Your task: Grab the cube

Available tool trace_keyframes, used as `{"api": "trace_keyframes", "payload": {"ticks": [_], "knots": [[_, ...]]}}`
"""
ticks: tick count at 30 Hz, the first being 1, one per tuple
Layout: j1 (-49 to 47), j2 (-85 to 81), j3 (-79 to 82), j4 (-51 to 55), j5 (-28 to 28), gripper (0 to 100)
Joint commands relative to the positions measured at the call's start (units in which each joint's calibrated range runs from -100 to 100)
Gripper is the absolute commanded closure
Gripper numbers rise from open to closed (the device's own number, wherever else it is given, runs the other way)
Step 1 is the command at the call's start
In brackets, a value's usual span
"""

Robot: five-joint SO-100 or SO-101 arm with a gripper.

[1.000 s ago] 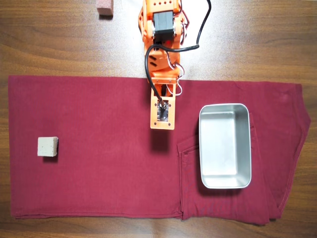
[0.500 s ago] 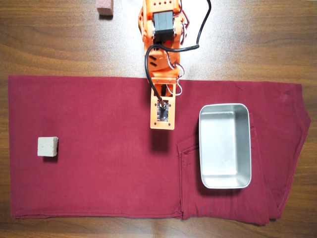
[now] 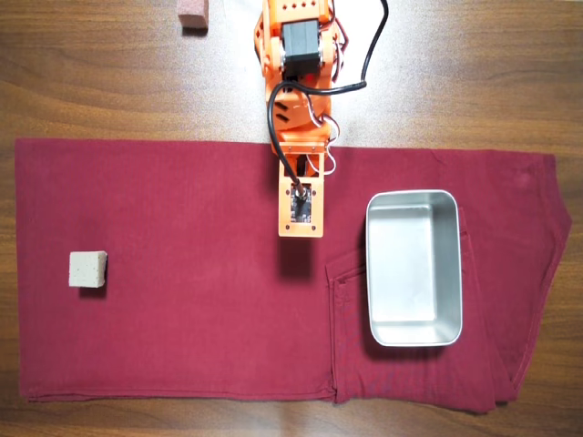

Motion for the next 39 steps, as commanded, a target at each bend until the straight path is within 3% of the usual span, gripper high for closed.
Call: {"api": "trace_keyframes", "payload": {"ticks": [1,3,6,12,14,17,22,25,30,39], "knots": [[1.16,0.56,0.37,0.95,0.54,96],[8.55,12.19,-3.82,-15.47,2.39,89],[18.91,34.12,-28.49,-18.51,5.57,74],[33.31,58.79,-55.53,-30.41,4.79,70],[39.83,65.72,-55.80,-39.07,4.88,68],[47.90,73.88,-62.54,-34.74,1.22,65],[59.60,81.87,-65.36,-50.14,3.91,62],[66.71,97.23,-80.29,-45.90,4.05,59],[70.16,115.78,-113.70,-26.16,2.10,58],[68.24,125.55,-118.52,-31.05,0.78,55]]}}
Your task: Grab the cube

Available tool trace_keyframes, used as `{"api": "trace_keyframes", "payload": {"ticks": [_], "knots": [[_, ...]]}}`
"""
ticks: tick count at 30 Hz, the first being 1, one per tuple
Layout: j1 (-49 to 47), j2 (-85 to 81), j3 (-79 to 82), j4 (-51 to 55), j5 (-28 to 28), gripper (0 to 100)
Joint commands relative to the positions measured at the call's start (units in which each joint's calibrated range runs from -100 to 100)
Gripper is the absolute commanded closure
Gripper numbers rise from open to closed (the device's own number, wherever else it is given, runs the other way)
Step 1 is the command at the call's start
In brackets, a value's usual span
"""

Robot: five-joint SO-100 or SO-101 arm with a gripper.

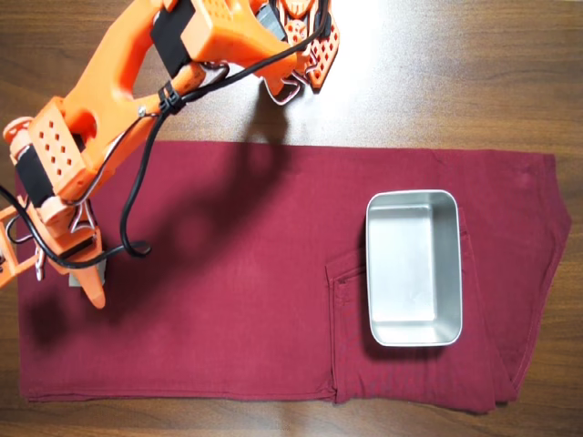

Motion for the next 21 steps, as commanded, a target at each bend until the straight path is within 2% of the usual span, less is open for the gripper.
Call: {"api": "trace_keyframes", "payload": {"ticks": [1,10,11,12,13,14,16,21], "knots": [[-1.53,1.71,-3.87,-3.24,-0.73,54],[-2.49,7.92,-5.97,-6.74,-2.05,56],[-2.59,8.36,-5.97,-7.02,-2.34,66],[-2.78,8.63,-5.97,-7.57,-2.69,86],[-2.88,8.81,-5.97,-8.04,-2.93,97],[-2.97,8.98,-5.97,-8.31,-3.03,100],[-3.36,9.07,-6.24,-8.59,-2.83,100],[-7.00,1.26,-7.51,0.63,-2.05,100]]}}
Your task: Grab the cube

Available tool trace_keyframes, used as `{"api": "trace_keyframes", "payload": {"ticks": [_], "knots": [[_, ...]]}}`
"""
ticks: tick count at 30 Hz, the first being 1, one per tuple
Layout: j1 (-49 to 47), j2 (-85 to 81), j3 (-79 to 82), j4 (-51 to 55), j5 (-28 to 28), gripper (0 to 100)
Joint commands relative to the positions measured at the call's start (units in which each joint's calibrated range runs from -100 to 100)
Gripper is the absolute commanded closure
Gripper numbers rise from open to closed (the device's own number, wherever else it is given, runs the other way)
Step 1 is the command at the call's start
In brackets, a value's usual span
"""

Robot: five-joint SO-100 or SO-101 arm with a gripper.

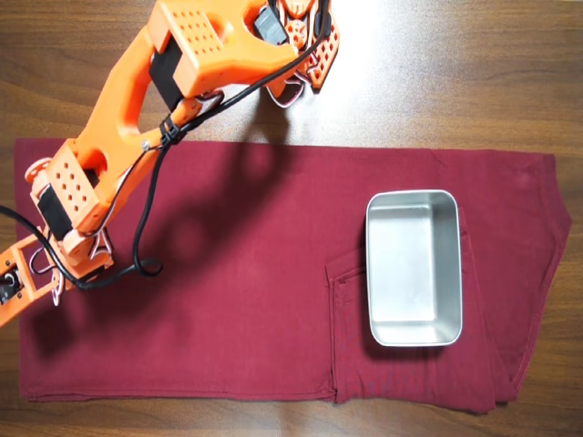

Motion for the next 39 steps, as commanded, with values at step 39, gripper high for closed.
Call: {"api": "trace_keyframes", "payload": {"ticks": [39], "knots": [[-97.25,-44.96,26.60,29.85,-8.64,77]]}}
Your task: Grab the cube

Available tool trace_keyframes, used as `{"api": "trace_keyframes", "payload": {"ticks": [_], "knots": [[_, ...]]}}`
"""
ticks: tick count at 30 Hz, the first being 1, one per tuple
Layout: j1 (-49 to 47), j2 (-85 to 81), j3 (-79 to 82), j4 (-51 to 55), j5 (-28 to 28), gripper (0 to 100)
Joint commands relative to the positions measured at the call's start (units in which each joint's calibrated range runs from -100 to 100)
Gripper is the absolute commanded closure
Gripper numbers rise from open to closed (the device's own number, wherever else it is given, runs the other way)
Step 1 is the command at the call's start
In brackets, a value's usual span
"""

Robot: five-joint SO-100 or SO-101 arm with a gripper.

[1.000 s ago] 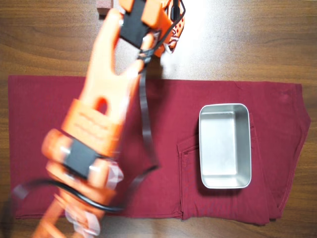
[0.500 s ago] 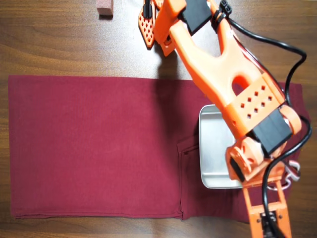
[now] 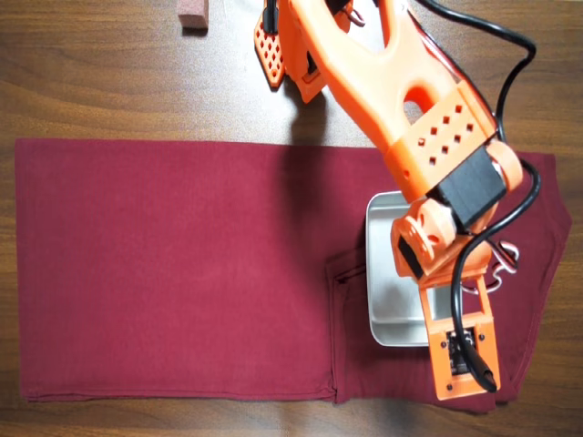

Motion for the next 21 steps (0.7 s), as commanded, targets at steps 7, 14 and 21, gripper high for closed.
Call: {"api": "trace_keyframes", "payload": {"ticks": [7,14,21], "knots": [[3.56,0.46,-1.38,-1.96,2.34,60],[11.91,-4.16,-0.29,-13.94,2.78,100],[31.78,-39.94,46.04,-65.67,13.28,100]]}}
